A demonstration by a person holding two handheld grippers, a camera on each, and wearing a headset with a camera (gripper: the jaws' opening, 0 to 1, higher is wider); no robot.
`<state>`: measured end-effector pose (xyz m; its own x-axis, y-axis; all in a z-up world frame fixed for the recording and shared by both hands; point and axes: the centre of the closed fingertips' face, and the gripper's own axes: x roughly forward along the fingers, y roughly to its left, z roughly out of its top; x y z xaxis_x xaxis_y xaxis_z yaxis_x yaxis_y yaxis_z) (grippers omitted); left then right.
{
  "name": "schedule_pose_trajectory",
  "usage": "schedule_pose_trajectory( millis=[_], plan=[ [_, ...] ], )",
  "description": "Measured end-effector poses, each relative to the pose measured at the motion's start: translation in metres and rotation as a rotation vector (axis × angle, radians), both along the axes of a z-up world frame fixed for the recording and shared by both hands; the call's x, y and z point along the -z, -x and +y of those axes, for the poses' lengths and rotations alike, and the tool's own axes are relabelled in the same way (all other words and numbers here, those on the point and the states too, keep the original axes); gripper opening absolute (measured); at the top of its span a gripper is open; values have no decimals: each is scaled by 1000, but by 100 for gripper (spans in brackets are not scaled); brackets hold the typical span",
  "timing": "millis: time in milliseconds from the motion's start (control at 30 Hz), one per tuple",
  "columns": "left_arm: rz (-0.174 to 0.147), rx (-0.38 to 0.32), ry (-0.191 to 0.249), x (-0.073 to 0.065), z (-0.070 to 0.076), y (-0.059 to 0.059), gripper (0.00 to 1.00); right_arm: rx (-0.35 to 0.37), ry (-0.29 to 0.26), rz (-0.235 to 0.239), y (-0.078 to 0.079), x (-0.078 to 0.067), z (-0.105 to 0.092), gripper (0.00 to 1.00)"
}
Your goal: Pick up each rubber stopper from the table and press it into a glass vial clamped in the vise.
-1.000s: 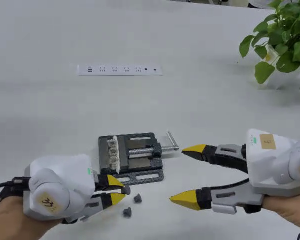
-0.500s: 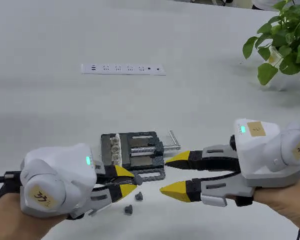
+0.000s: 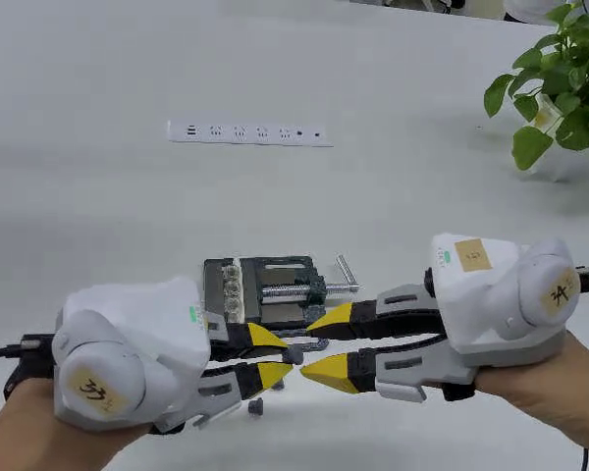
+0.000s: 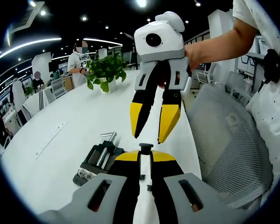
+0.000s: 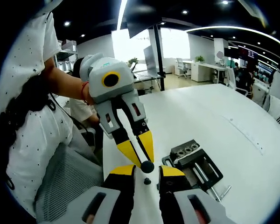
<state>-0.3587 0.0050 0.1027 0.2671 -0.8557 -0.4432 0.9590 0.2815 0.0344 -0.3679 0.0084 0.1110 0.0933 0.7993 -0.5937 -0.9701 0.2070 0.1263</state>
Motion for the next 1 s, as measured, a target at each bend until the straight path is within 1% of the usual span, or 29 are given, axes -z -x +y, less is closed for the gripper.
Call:
schedule_pose_trajectory(
  millis=[200, 533, 1000],
  plan=[
    [-5, 2, 6, -3, 0, 1, 4, -18, 2, 3, 3, -1, 3, 12],
    [-6, 6, 9, -5, -1, 2, 4, -29, 10, -7, 2, -1, 3, 8],
    [-4, 13, 11, -6, -1, 2, 4, -50, 17, -18, 0, 0, 0, 6]
  ],
)
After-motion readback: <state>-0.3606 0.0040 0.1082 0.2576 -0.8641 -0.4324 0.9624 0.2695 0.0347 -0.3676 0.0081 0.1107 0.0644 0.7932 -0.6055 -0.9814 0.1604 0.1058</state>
